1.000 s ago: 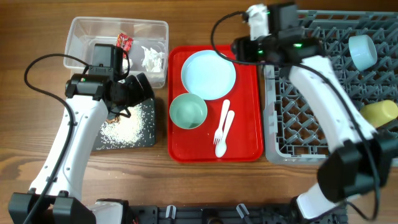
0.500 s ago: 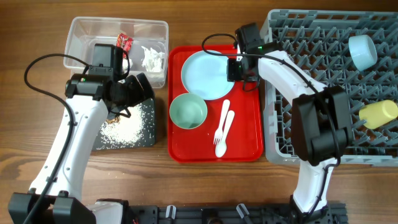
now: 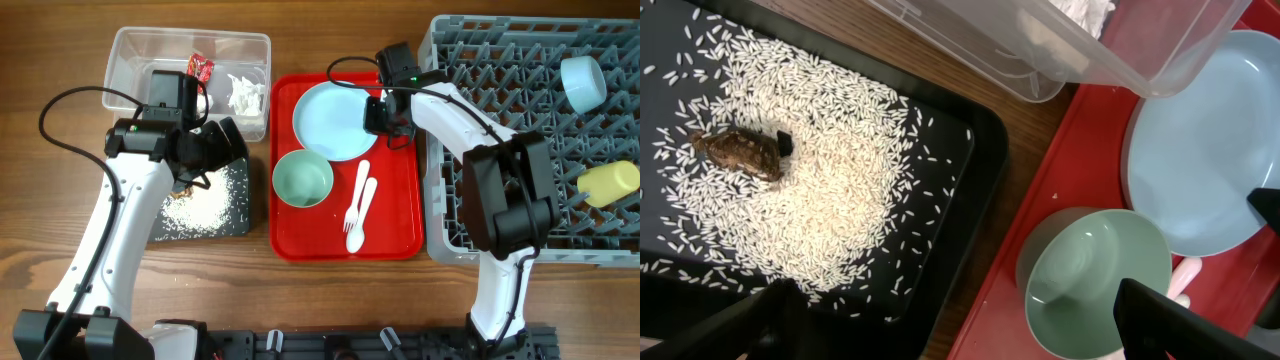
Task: Sort waste into correct bins and load items into the dishwasher rack
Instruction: 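Lift the light-blue plate and stand it upright in the dish rack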
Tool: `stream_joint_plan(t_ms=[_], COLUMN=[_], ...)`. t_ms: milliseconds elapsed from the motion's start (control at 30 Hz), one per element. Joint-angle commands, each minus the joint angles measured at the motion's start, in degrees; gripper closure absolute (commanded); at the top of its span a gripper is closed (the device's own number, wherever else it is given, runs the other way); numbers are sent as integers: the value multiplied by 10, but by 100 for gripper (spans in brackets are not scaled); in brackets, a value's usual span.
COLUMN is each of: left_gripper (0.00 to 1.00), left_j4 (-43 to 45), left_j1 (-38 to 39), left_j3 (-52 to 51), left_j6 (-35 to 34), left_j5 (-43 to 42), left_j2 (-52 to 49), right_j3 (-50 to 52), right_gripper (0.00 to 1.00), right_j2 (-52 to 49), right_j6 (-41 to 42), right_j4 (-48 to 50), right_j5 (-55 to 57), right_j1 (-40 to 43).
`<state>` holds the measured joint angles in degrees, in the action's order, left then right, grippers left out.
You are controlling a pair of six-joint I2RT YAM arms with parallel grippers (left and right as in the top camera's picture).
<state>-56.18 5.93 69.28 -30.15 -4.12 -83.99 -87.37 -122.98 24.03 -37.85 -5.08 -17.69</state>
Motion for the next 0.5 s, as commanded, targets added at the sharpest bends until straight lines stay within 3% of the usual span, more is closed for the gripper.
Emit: stream_joint_plan(t_ms=[0,133,367,467], left_gripper=[0,0,0,0], left_j4=[0,0,1,5], left_j1=[-2,-2,-2,-2], left_j3=[1,1,1,1], left_j6=[-1,-1,-2,-1], left_j5=[10,10,10,10], left_j2=[10,10,10,10], right_j3=[-13,-34,-68,-68], right_gripper=[96,96,96,96], right_j2=[-6,37,164,229], right_j6=[3,-30,-221,-279], right_j4=[3,5,8,14], right_j5=[8,12,17,89], right_j1=[6,30,64,86])
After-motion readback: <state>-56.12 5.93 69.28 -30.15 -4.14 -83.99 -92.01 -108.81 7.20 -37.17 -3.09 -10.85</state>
